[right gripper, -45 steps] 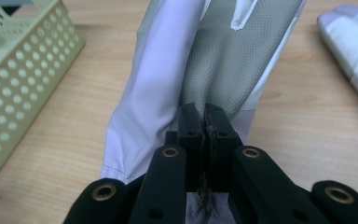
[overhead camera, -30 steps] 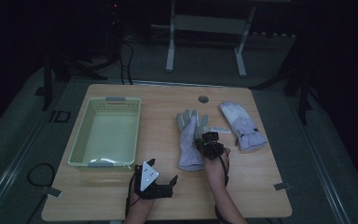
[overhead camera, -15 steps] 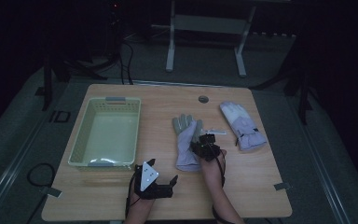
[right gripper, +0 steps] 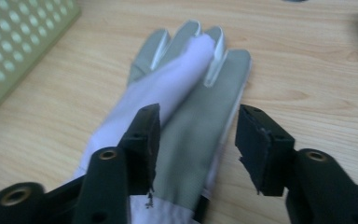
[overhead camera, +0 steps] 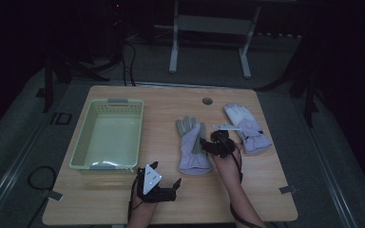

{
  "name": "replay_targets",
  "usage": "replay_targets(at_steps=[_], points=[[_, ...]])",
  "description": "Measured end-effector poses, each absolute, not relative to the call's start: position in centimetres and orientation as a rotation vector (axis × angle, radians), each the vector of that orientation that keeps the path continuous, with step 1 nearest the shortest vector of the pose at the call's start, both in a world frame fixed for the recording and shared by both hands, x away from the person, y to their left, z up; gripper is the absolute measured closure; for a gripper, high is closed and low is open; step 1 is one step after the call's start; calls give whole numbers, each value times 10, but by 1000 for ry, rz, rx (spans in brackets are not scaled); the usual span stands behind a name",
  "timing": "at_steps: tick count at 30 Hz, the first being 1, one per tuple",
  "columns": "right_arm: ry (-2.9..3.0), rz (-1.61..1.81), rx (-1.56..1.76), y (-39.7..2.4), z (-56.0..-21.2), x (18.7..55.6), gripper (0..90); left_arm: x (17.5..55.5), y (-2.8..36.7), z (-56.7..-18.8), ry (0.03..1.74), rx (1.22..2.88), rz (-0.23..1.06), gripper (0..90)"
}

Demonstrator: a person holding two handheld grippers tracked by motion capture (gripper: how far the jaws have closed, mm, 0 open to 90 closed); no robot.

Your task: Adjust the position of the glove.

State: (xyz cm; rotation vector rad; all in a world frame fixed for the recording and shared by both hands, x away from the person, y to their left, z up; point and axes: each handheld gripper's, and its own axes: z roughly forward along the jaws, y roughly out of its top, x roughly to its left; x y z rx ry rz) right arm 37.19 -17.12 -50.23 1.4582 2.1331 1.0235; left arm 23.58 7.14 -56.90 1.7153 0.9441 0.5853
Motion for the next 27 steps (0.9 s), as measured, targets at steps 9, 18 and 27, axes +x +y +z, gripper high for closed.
replay_targets(at_steps=[9,18,27], points=[[2179,1076,1342,-197,-483,377,483,236,71,-569,945,1712,587,0],[2189,1057,1263,-226,-470,385,489,236,71,-569,946,1715,587,0],[2184,1012,1276,-253,-466,396,485,236,71,-569,946,1715,587,0]])
